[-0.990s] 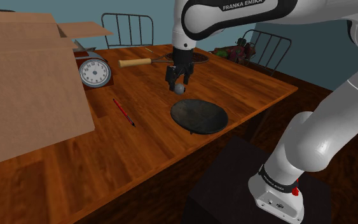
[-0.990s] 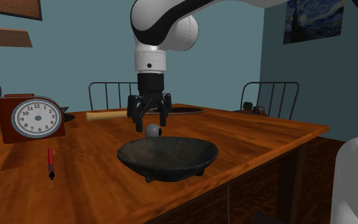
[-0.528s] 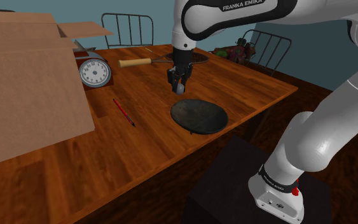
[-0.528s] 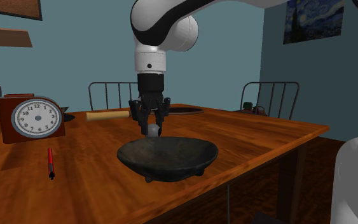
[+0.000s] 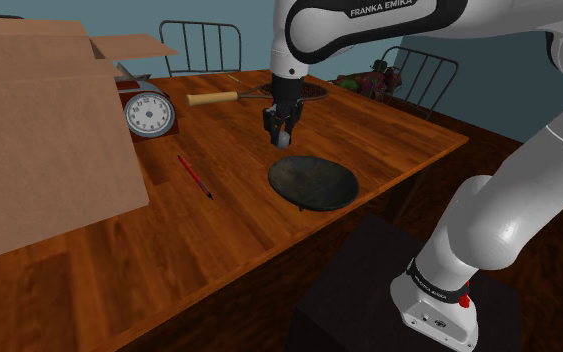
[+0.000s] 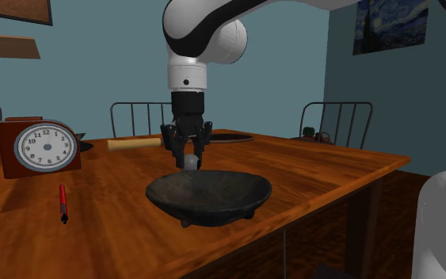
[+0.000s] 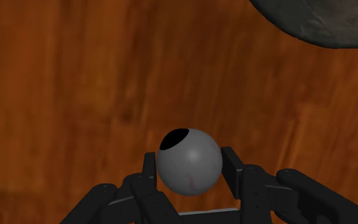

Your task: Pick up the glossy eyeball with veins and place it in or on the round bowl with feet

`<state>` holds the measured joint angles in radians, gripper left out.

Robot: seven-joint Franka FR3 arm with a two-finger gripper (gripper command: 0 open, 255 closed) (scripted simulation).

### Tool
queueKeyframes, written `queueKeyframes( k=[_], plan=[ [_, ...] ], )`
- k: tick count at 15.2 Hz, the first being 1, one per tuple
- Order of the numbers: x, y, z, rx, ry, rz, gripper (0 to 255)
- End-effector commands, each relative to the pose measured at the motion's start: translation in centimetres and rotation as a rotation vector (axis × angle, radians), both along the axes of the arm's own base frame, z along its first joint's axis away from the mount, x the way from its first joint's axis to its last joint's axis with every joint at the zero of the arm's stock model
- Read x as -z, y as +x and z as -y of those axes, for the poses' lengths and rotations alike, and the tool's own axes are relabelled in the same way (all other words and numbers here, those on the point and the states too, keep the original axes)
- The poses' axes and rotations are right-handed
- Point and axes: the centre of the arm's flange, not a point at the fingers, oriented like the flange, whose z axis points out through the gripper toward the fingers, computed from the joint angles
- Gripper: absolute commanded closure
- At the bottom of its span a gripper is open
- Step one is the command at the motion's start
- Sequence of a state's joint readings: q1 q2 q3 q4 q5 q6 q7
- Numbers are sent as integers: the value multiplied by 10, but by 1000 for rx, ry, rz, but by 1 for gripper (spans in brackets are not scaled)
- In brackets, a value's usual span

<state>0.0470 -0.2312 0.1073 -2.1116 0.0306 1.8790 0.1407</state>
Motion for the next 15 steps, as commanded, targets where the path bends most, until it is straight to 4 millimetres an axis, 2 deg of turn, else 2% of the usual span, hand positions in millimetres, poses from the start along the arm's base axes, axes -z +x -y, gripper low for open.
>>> queueKeyframes(
  k=[1, 15],
  plan=[
    [-5, 0, 0, 0, 0, 0, 255],
    [-79, 0, 0, 0, 0, 0, 255]
  ],
)
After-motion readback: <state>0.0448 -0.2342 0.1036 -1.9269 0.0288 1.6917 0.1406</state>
